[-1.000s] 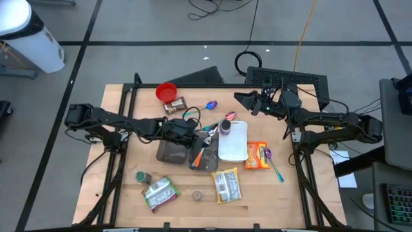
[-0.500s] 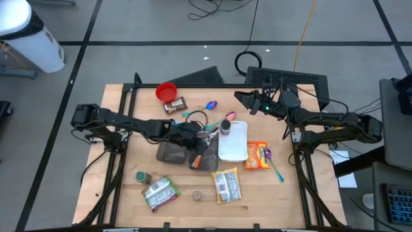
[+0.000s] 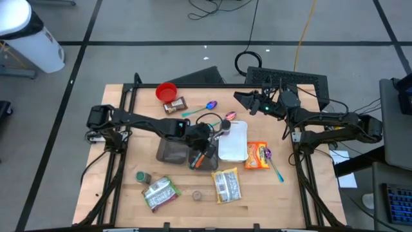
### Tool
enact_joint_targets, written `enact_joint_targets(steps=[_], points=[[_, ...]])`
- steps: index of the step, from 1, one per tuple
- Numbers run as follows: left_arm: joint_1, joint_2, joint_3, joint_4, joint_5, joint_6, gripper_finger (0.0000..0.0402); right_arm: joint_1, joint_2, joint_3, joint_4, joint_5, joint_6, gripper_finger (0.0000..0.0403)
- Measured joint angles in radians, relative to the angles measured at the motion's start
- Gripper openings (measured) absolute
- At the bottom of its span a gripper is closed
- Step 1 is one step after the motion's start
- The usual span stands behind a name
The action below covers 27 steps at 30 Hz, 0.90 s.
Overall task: Pick & Place Food Item
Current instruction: Put the orange spoon into the right gray bin
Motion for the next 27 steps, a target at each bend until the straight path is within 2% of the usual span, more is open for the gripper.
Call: enact_joint_targets(steps=[12,27], points=[[-0.021,0.0,-0.001,-0.078,-0.017,-0.086,0.0008,0.0,0.0,0.0,-0.003,-0.001,-0.003,0.0167],[-0.012,0.06,-0.002,-0.104,-0.017,-0.041,0.0008,0.0,0.0,0.0,-0.014,-0.001,0.0,0.0167]])
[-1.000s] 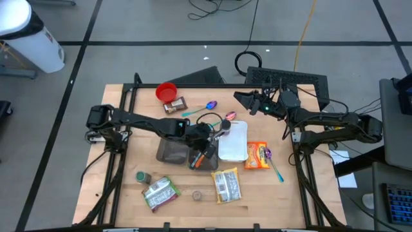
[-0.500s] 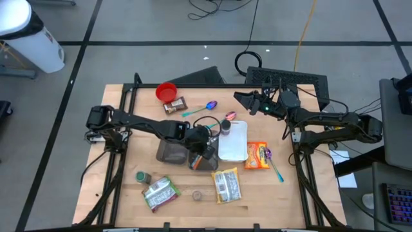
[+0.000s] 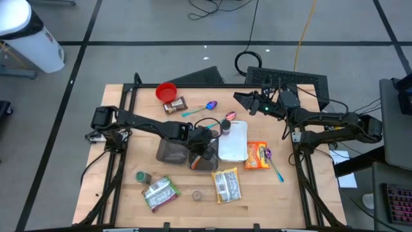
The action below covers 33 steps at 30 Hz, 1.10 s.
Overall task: Pick & Place Food Item
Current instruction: Put the orange spoon into the right gray bin, then put the blue spoon into the right gray bin
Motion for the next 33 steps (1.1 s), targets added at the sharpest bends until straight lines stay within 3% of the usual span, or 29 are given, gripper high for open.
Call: enact_joint_targets(steps=[17,26,33], points=[[0.006,0.051,0.0,0.018,0.039,0.012,0.0006,0.0,0.0,0.0,-0.005,0.002,-0.001,0.0166],[0.029,0.05,0.0,0.026,0.012,0.012,0.0074,0.0,0.0,0.0,-0.013,0.002,0.0,0.0167],[0.051,0.05,0.0,0.028,0.041,0.045,0.0086,0.0,0.0,0.0,-0.012,0.001,0.0,0.0167]])
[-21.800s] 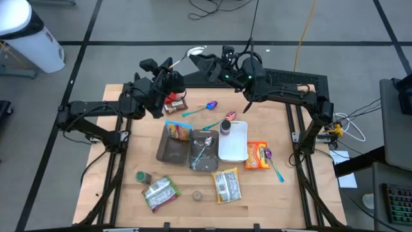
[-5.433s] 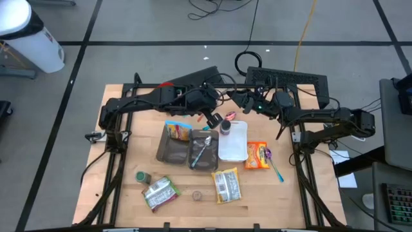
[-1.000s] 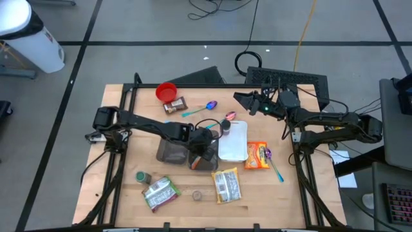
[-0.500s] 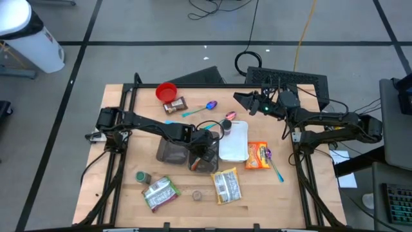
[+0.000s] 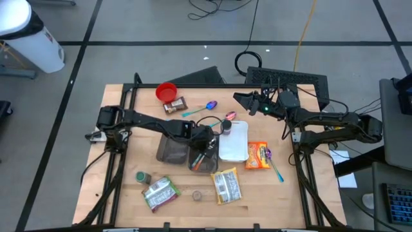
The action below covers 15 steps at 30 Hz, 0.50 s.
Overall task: Pick & Place Food Item
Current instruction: Put the blue spoon into the right gray bin
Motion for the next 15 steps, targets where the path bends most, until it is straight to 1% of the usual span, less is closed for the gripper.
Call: enact_joint_targets(steps=[4,7,11,15], points=[[0.02,-0.006,0.0,0.025,0.054,0.036,0.0087,0.0,0.0,0.0,-0.001,-0.001,-0.003,0.0167],[0.03,-0.034,0.0,0.049,0.077,0.041,0.0087,0.0,0.0,0.0,-0.021,-0.001,-0.005,0.0166],[0.034,-0.108,0.0,0.063,0.088,0.049,0.0088,0.0,0.0,0.0,-0.044,0.0,-0.004,0.0167],[0.034,-0.225,0.0,0.072,0.085,0.107,0.0088,0.0,0.0,0.0,-0.064,0.0,-0.011,0.0166]])
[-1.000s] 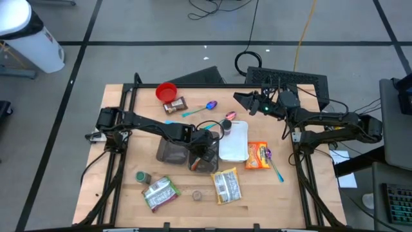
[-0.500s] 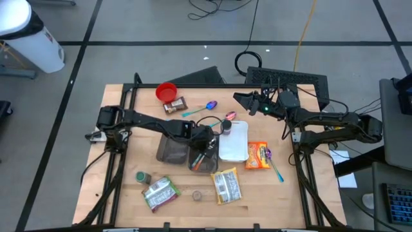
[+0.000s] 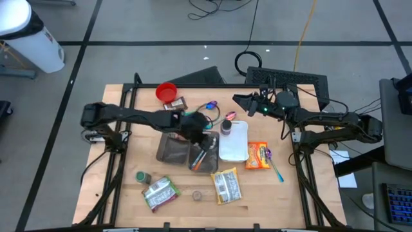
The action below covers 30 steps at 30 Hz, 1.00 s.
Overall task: Pick & Place Food Item
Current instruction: Put the blue spoon into the right gray bin
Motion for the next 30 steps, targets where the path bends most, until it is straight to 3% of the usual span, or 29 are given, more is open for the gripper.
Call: enact_joint_targets(steps=[10,17,25,30], points=[[-0.03,-0.321,0.0,0.007,-0.033,0.2,0.0088,0.004,0.0,0.0,-0.086,-0.009,0.0,0.0167],[-0.088,-0.471,0.0,-0.005,-0.058,0.255,0.0088,0.011,0.0,0.0,-0.214,-0.121,0.054,0.0165],[-0.189,-0.58,0.0,-0.023,-0.286,0.477,0.0088,0.031,0.0,0.0,-0.258,-0.155,0.072,0.0165],[-0.182,-0.654,-0.021,-0.048,-0.344,0.544,0.0088,0.035,0.0,0.0,-0.258,-0.148,0.078,0.0165]])
